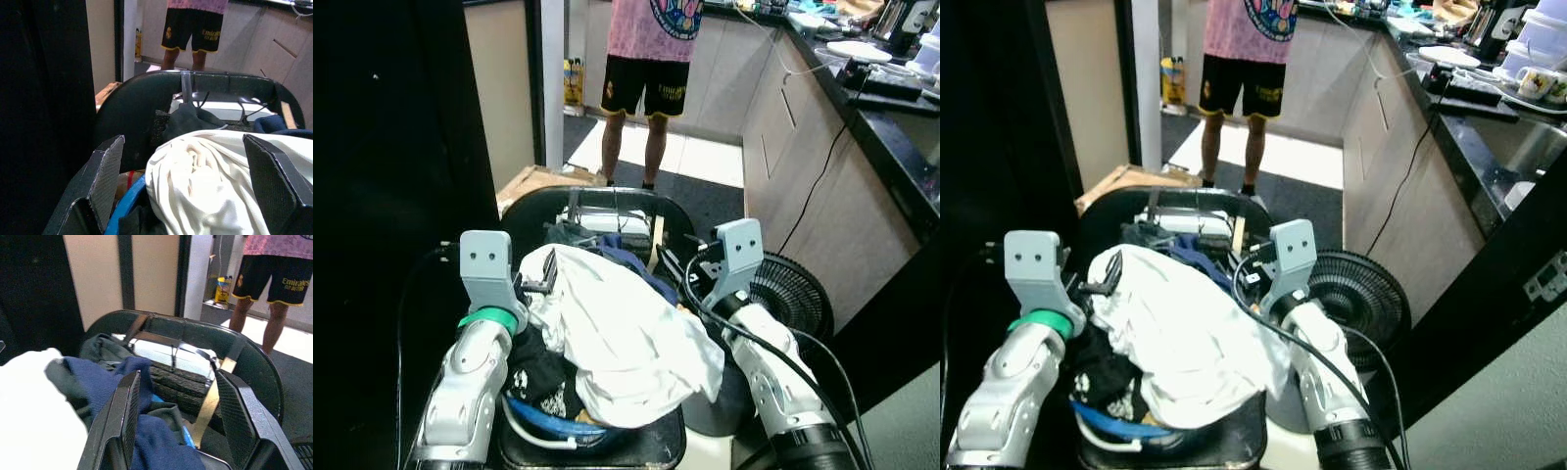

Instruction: Clothes washing

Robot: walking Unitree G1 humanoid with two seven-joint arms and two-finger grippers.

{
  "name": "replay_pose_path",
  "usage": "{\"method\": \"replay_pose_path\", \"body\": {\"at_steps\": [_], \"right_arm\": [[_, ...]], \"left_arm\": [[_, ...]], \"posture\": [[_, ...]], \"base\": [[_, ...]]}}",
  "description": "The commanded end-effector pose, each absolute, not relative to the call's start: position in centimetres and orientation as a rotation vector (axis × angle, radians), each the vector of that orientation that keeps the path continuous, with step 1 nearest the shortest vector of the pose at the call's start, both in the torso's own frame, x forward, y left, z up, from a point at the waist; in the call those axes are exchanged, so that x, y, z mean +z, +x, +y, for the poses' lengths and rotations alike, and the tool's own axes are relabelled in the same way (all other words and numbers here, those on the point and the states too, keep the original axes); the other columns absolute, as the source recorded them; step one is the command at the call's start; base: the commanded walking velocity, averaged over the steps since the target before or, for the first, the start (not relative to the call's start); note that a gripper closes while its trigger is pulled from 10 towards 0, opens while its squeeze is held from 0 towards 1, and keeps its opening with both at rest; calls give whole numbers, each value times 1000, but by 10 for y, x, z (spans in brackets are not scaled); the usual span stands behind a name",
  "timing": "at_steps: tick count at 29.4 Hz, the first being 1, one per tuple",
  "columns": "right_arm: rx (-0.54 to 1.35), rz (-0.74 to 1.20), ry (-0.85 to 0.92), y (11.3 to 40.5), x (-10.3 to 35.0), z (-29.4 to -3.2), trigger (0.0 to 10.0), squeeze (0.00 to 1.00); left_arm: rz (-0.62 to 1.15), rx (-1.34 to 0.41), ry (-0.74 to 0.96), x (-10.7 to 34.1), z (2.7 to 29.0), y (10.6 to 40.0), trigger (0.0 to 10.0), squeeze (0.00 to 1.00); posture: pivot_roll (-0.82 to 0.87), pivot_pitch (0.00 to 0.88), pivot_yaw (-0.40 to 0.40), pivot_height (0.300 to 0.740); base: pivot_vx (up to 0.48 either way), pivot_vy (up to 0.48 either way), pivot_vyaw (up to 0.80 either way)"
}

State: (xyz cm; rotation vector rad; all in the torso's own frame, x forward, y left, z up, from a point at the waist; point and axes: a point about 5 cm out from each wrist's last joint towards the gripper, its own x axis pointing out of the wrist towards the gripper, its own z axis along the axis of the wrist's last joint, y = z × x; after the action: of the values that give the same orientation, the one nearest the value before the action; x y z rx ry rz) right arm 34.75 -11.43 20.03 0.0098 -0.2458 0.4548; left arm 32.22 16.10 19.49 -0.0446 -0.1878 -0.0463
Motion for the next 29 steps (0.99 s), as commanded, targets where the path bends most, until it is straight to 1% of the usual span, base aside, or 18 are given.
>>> {"method": "replay_pose_path", "body": {"at_steps": [1, 3, 6, 7, 8, 10, 11, 14, 15, 17, 18, 19, 21, 22, 25, 26, 29], "right_arm": [[492, -231, 31, 347, 198, -113, 10000, 0], [492, -231, 31, 347, 198, -113, 10000, 0], [652, -225, 70, 340, 199, -97, 10000, 0], [652, -225, 70, 340, 199, -97, 10000, 0], [735, -228, 81, 334, 200, -91, 10000, 961], [735, -228, 81, 334, 200, -91, 10000, 961], [823, -216, 83, 324, 196, -83, 10000, 1000], [819, -198, 76, 323, 191, -82, 10000, 1000], [773, -163, 60, 325, 184, -85, 10000, 1000], [773, -163, 60, 325, 184, -85, 10000, 1000], [722, -127, 48, 328, 176, -90, 10000, 1000], [722, -127, 48, 328, 176, -90, 10000, 1000], [597, -62, 66, 333, 163, -105, 10000, 1000], [567, -47, 74, 335, 160, -110, 10000, 1000], [546, -27, 101, 335, 158, -115, 10000, 1000], [529, -18, 128, 336, 158, -120, 10000, 0], [517, -12, 146, 337, 158, -123, 10000, 0]], "left_arm": [[-182, -84, -15, 193, 156, 322, 10000, 0], [-182, -84, -15, 193, 156, 322, 10000, 0], [-170, -95, 31, 192, 157, 325, 10000, 0], [-170, -95, 31, 192, 157, 325, 10000, 0], [-168, -103, 34, 192, 157, 325, 10000, 0], [-168, -103, 34, 192, 157, 325, 10000, 0], [-157, -126, 43, 190, 156, 325, 10000, 0], [-153, -142, 52, 189, 155, 324, 10000, 0], [-144, -160, 56, 188, 153, 323, 10000, 0], [-144, -160, 56, 188, 153, 323, 10000, 0], [-141, -173, 57, 187, 152, 322, 10000, 0], [-141, -173, 57, 187, 152, 322, 10000, 0], [-130, -204, 56, 184, 149, 320, 10000, 0], [-126, -214, 55, 184, 149, 320, 10000, 0], [-124, -224, 56, 183, 148, 319, 10000, 0], [-122, -228, 52, 183, 147, 319, 10000, 0], [-121, -231, 49, 183, 147, 319, 10000, 0]], "posture": [[8, 53, -34, 740], [8, 53, -34, 740], [6, 53, -32, 740], [6, 53, -32, 740], [4, 54, -33, 740], [4, 54, -33, 740], [4, 56, -34, 740], [4, 56, -34, 740], [6, 58, -36, 740], [6, 58, -36, 740], [6, 58, -36, 740], [6, 58, -36, 740], [3, 61, -34, 740], [3, 61, -34, 740], [2, 62, -31, 740], [-1, 61, -29, 740], [-1, 61, -29, 740]], "base": [[0, 0, 0], [0, 0, 0], [0, 0, 0], [0, 0, 0], [0, 0, 0], [0, 0, 0], [0, 0, 0], [0, 0, 0], [0, 0, 0], [0, 0, 0], [0, 0, 0], [0, 0, 0], [0, 0, 0], [0, 0, 0], [0, 0, 0], [0, 0, 0], [0, 0, 0]]}}
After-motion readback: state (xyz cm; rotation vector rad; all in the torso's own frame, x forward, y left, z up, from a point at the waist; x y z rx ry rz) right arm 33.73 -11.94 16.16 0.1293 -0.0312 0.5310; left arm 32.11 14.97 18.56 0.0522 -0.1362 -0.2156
